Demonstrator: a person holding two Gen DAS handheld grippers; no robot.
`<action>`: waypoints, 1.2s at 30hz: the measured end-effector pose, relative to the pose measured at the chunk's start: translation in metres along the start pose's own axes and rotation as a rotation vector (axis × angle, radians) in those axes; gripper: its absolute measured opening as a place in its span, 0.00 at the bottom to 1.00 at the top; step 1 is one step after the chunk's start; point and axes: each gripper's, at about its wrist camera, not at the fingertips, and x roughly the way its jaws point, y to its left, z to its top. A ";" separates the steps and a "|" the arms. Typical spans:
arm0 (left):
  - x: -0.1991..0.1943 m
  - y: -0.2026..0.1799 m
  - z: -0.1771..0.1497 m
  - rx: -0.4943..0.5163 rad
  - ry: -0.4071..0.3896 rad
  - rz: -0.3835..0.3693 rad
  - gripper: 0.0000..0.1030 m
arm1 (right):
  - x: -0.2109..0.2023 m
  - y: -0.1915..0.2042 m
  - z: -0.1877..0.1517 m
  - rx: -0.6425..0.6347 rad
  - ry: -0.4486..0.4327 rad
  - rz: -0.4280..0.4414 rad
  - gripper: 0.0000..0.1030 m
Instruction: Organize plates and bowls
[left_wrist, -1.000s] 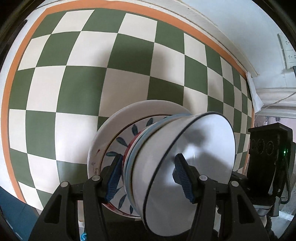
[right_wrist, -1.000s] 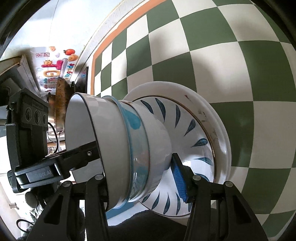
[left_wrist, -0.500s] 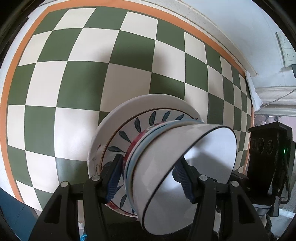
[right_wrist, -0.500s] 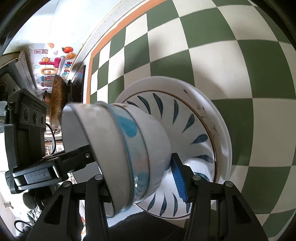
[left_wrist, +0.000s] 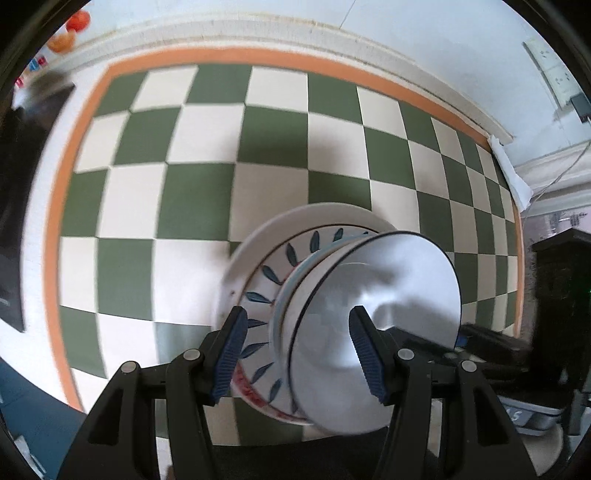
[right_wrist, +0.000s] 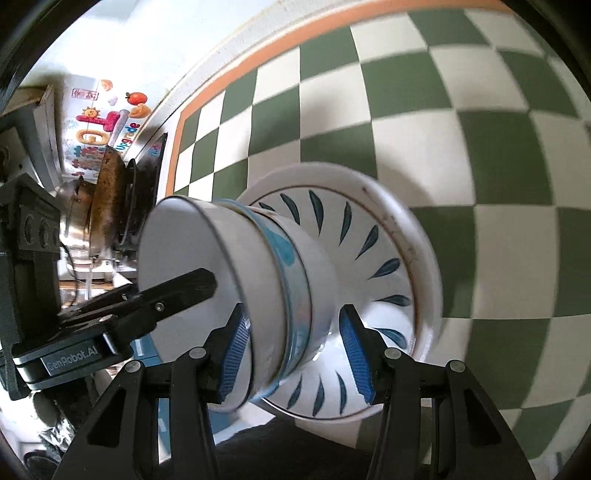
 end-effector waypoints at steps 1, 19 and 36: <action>-0.006 -0.001 -0.003 0.010 -0.017 0.012 0.53 | -0.007 0.004 -0.003 -0.013 -0.016 -0.019 0.51; -0.104 -0.002 -0.063 0.081 -0.285 0.128 0.89 | -0.115 0.074 -0.091 -0.088 -0.343 -0.291 0.95; -0.212 -0.046 -0.173 0.115 -0.577 0.166 0.98 | -0.230 0.134 -0.214 -0.200 -0.588 -0.324 0.97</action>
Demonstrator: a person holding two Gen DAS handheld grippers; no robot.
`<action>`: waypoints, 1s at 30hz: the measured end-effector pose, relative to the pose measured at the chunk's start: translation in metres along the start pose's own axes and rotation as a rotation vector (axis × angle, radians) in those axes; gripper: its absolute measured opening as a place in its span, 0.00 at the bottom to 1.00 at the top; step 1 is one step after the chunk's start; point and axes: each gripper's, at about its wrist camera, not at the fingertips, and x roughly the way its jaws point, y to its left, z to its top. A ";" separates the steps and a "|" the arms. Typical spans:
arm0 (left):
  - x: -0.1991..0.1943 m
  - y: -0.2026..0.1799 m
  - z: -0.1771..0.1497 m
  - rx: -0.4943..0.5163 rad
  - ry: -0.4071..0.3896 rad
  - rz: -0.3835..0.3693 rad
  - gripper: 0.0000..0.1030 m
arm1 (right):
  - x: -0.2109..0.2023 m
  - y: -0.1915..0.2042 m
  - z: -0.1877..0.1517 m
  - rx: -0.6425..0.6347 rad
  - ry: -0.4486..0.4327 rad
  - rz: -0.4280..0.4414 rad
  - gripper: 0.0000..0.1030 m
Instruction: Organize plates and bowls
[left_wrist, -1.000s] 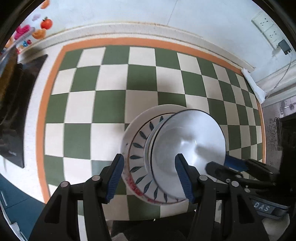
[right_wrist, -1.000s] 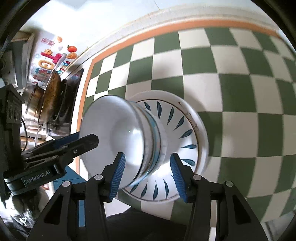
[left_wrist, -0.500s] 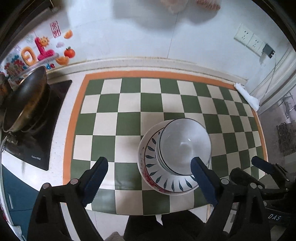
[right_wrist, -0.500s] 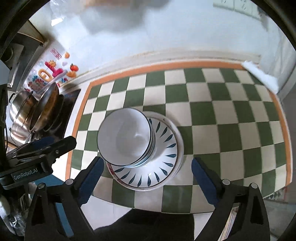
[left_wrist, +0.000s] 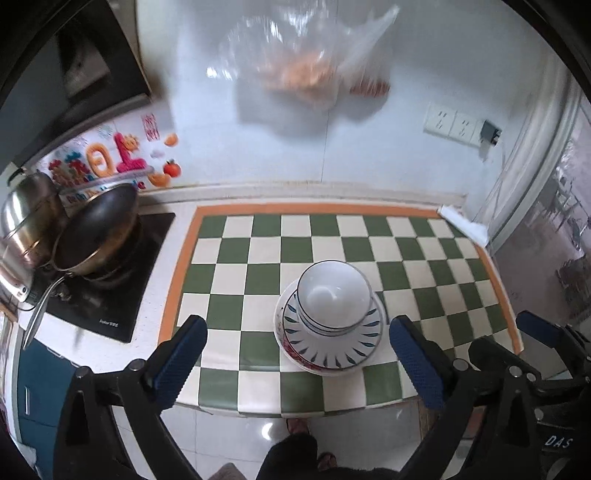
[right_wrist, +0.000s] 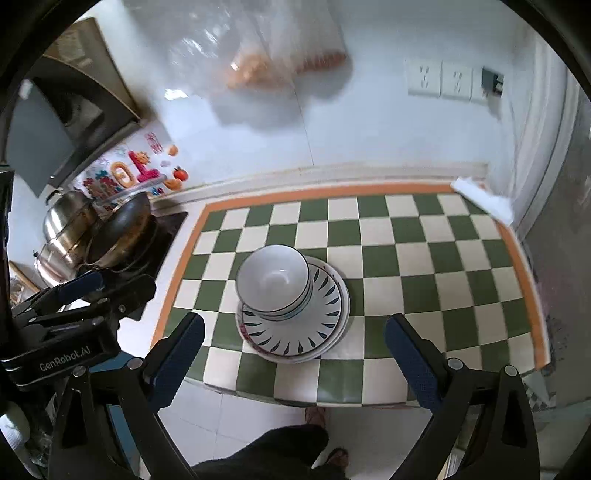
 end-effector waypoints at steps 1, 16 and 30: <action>-0.012 -0.002 -0.006 -0.005 -0.014 0.002 0.98 | -0.014 0.002 -0.005 -0.008 -0.016 -0.003 0.98; -0.129 -0.017 -0.092 -0.042 -0.074 0.075 0.99 | -0.150 0.015 -0.085 -0.059 -0.110 0.003 0.98; -0.166 -0.008 -0.114 -0.037 -0.108 0.074 0.99 | -0.191 0.030 -0.106 -0.057 -0.174 -0.041 0.99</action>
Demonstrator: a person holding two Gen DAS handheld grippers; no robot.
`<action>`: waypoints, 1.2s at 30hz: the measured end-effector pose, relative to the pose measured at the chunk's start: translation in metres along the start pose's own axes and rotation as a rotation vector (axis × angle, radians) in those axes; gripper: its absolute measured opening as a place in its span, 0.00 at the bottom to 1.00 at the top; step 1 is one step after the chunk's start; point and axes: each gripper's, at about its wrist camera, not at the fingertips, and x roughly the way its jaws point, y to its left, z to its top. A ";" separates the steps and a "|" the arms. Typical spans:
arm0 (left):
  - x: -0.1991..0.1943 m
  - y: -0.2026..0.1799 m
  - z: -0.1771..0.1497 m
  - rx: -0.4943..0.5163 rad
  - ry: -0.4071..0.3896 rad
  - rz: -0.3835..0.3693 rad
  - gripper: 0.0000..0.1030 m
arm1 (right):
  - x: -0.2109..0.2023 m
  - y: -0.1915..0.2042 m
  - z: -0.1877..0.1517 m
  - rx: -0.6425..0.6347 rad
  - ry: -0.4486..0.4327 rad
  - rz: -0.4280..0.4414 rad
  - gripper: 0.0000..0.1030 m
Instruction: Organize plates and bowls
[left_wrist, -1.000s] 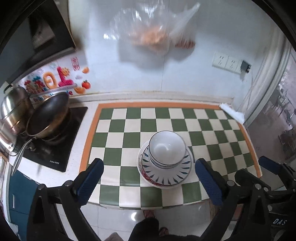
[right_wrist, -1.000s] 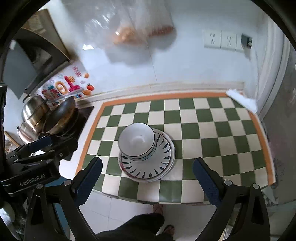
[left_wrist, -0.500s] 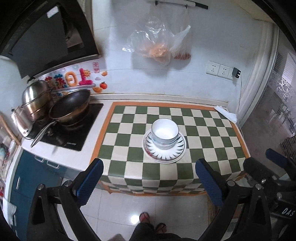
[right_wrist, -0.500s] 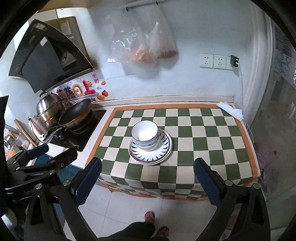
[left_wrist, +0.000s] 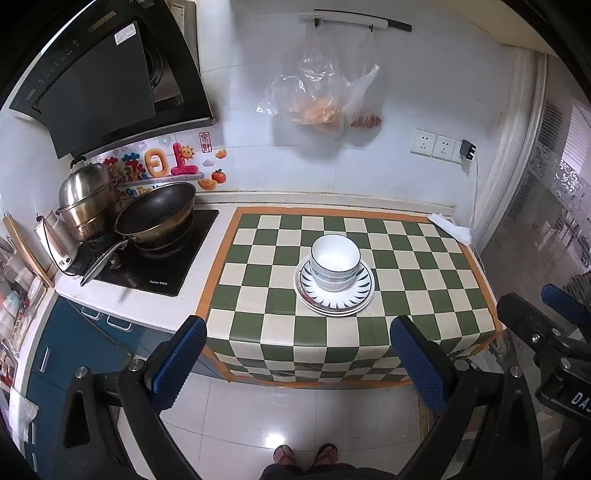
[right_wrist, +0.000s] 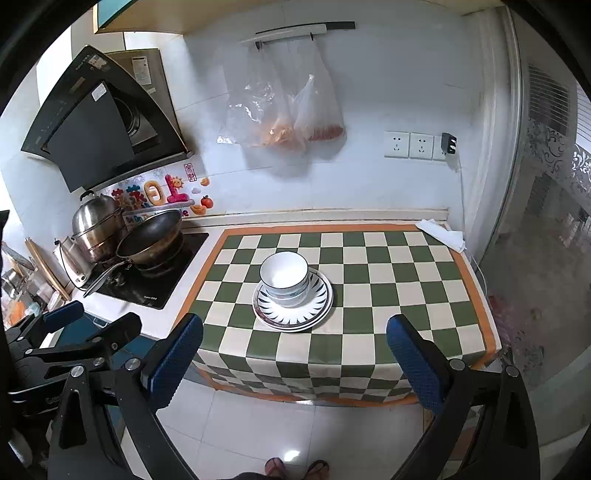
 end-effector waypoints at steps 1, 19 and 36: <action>-0.001 0.001 -0.001 0.000 -0.005 0.002 0.99 | 0.000 0.001 -0.001 0.003 0.001 -0.004 0.99; -0.012 0.015 -0.003 0.000 -0.029 0.005 0.99 | 0.007 0.010 -0.005 0.009 0.013 -0.020 0.99; -0.010 0.022 0.000 -0.002 -0.023 -0.001 0.99 | 0.019 0.017 -0.001 0.004 0.019 -0.036 0.99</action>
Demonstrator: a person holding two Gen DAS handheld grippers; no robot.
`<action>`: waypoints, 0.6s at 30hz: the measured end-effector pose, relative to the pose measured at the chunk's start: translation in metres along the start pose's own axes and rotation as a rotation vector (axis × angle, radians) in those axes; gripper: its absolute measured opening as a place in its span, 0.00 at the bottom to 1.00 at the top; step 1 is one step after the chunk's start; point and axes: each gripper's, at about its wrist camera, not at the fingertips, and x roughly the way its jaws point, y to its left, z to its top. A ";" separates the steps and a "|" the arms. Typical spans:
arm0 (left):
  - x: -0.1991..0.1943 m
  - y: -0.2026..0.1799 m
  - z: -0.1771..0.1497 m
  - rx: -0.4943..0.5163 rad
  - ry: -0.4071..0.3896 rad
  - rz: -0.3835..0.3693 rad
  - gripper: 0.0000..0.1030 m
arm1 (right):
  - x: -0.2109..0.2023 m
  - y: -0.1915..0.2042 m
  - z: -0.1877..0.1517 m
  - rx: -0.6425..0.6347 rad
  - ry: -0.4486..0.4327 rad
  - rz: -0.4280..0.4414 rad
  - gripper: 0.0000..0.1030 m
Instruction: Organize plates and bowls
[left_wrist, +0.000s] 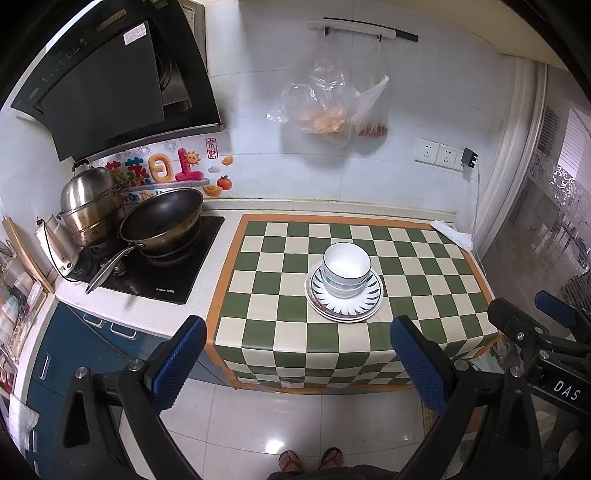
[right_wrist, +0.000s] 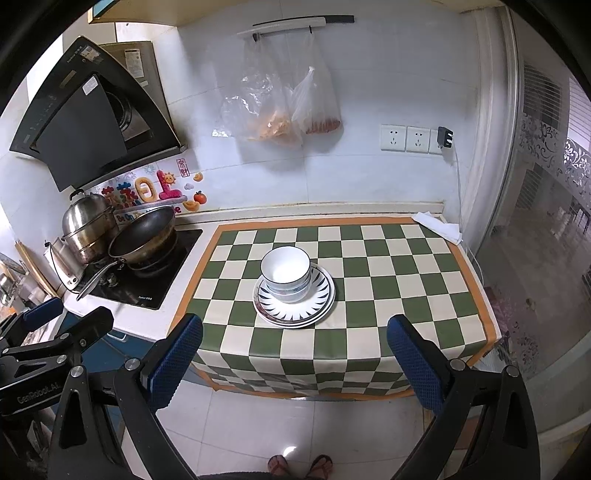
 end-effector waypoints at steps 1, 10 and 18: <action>0.000 0.000 0.000 0.000 0.000 0.000 0.99 | 0.001 0.000 0.000 -0.001 0.001 -0.002 0.99; 0.002 0.001 0.001 0.000 0.000 -0.002 0.99 | 0.004 -0.001 -0.002 -0.002 0.007 -0.009 0.99; 0.004 0.001 0.002 0.001 0.002 -0.002 0.99 | 0.003 -0.002 -0.003 0.000 0.006 -0.009 0.99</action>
